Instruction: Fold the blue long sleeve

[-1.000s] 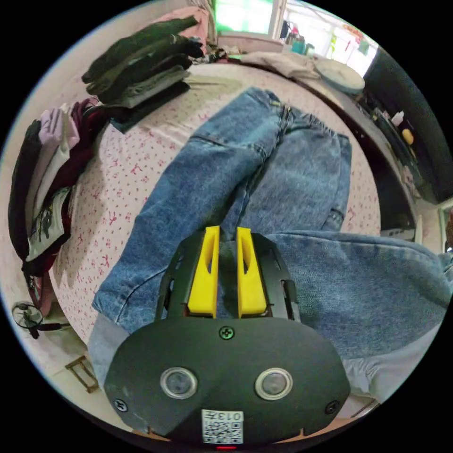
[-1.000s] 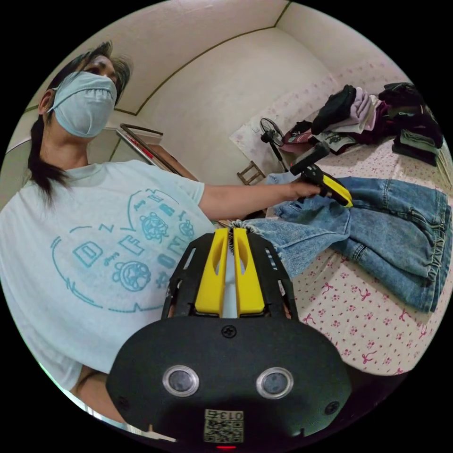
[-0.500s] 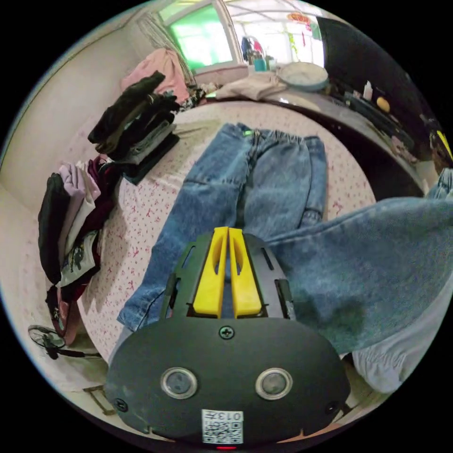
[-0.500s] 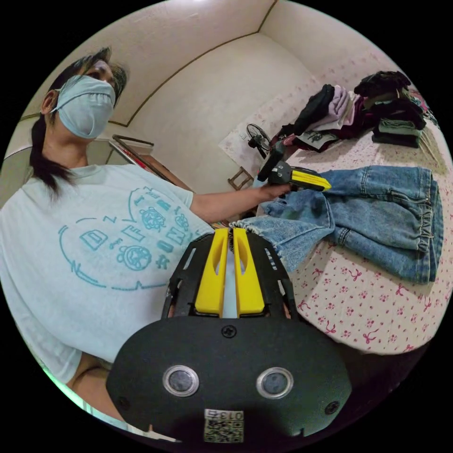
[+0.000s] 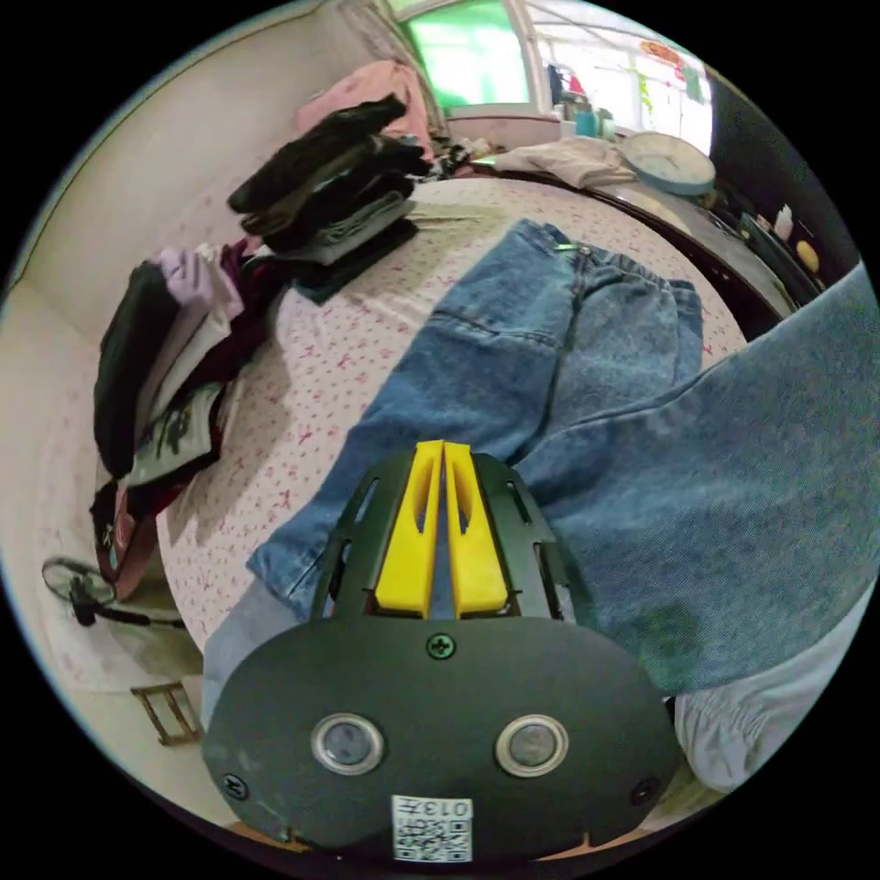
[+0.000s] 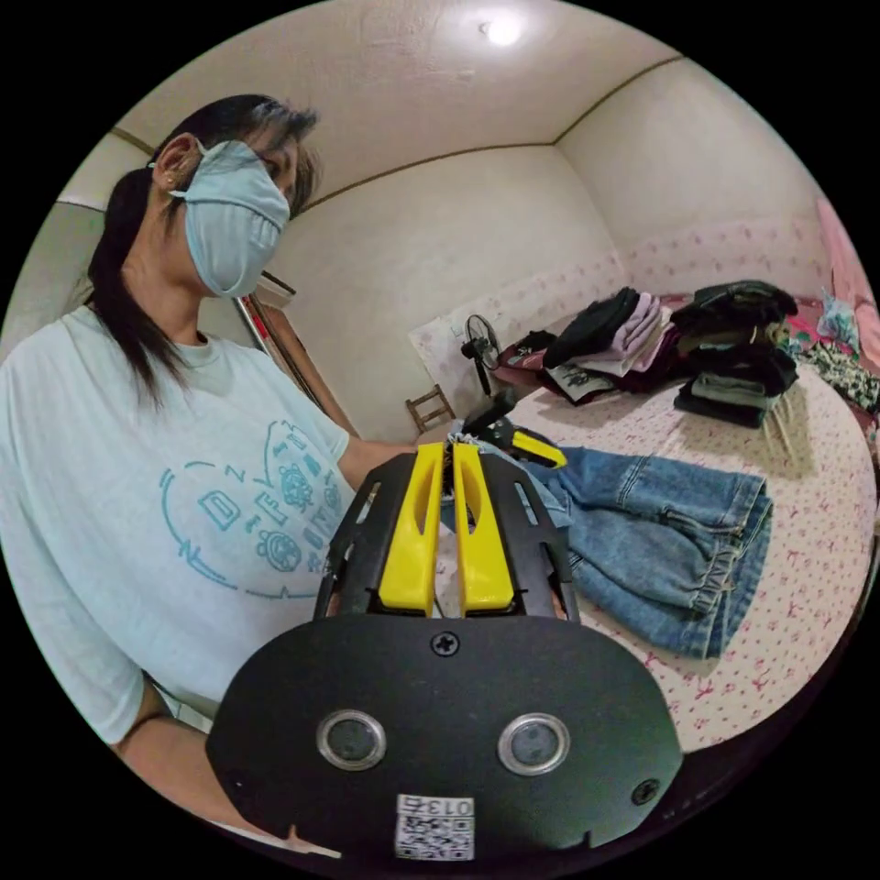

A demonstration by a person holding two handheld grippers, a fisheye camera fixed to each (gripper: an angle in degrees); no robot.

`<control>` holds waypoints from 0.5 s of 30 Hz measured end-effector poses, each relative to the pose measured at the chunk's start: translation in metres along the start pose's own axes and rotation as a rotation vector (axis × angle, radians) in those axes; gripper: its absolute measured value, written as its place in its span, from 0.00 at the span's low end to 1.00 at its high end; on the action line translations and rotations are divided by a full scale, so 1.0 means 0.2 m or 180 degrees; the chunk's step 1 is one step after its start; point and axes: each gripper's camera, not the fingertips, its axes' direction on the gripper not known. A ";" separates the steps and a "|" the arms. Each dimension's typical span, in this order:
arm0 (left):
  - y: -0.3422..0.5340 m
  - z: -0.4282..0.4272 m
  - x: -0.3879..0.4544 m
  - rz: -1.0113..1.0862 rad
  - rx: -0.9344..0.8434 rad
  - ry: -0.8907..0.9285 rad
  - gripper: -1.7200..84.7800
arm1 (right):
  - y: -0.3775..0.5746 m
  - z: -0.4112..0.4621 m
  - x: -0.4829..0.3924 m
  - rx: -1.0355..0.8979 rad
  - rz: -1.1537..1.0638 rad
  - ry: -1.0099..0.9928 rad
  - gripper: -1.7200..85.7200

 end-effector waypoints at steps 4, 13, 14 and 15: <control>0.26 0.18 -0.32 -0.0549 -0.0924 -0.0112 0.02 | -0.05 -0.10 0.11 0.0196 -0.0110 0.0197 0.04; 0.39 0.02 -0.65 -0.1332 0.0030 -0.0009 0.02 | 0.05 -0.22 0.46 0.0348 0.0298 0.0479 0.04; 0.38 0.03 -0.67 -0.1326 0.0049 0.0034 0.02 | 0.06 -0.23 0.50 0.0381 0.0346 0.0508 0.04; 0.36 0.09 -0.71 -0.1318 -0.0069 0.0121 0.02 | 0.06 -0.23 0.53 0.0401 0.0366 0.0519 0.04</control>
